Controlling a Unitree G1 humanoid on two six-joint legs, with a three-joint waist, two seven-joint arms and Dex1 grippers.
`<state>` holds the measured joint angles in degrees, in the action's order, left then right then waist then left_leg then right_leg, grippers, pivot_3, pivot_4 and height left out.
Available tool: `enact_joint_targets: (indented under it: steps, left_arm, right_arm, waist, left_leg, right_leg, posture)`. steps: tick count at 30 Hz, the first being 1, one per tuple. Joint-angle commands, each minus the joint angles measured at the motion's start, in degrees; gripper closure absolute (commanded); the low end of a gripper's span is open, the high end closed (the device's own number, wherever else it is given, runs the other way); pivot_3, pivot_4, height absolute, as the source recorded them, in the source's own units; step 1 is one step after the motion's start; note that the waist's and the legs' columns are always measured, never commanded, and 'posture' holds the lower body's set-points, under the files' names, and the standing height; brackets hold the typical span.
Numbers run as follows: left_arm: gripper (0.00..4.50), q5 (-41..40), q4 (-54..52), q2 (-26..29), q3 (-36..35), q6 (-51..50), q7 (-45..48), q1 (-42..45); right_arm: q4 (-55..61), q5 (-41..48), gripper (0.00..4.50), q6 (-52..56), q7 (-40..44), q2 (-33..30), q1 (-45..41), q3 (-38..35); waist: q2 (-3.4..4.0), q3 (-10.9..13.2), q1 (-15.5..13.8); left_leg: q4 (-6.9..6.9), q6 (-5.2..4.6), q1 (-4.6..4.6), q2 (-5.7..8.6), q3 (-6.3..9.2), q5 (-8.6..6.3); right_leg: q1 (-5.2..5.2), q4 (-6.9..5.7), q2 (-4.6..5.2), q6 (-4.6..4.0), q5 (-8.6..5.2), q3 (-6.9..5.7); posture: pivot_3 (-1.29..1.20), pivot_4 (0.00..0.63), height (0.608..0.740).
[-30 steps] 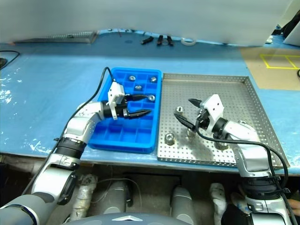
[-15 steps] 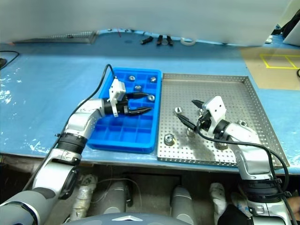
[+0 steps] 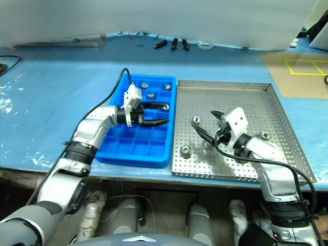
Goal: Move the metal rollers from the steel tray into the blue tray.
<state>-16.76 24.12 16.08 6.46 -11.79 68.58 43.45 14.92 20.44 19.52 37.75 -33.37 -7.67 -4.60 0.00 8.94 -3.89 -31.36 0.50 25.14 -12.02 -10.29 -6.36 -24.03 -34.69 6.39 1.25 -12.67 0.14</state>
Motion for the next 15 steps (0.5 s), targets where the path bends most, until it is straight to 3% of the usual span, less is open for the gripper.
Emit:
enact_joint_targets:
  steps: [1, 8, 15]
  left_arm:
    - [0.81, 0.0, 0.7, -0.4, 0.5, 1.1, 1.1, 1.9]
    - [0.81, 4.8, 12.3, -4.2, 3.6, 6.7, 1.7, 10.7]
    - [0.81, 14.9, 37.6, -12.4, 8.1, 16.1, -1.3, 24.9]
  right_arm:
    - [3.6, 0.7, 0.02, 0.1, -0.8, 0.2, 0.5, -1.8]
    - [6.6, 0.4, 0.02, 0.5, -3.5, 1.6, 2.9, -1.8]
    - [11.3, -0.9, 0.02, 0.8, -8.5, 4.1, 7.9, -3.0]
  waist:
    - [0.0, 0.0, 0.1]
    - [-0.02, 0.0, 0.0]
    - [-0.03, 0.0, 1.4]
  left_leg:
    - [0.0, 0.0, 0.0, 0.0, 0.0, 0.0]
    - [0.0, 0.0, 0.05, 0.05, -0.01, 0.0]
    - [-0.03, -0.02, 0.04, 0.11, -0.02, -0.01]
  right_leg:
    - [0.0, 0.0, 0.0, 0.0, 0.0, 0.0]
    - [-0.01, 0.02, 0.03, 0.01, 0.0, 0.01]
    - [0.01, 0.06, 0.06, 0.05, -0.02, 0.05]
  posture:
    - [-0.21, 0.15, 0.74]
    - [-0.27, 0.15, 0.74]
    - [-0.41, 0.15, 0.74]
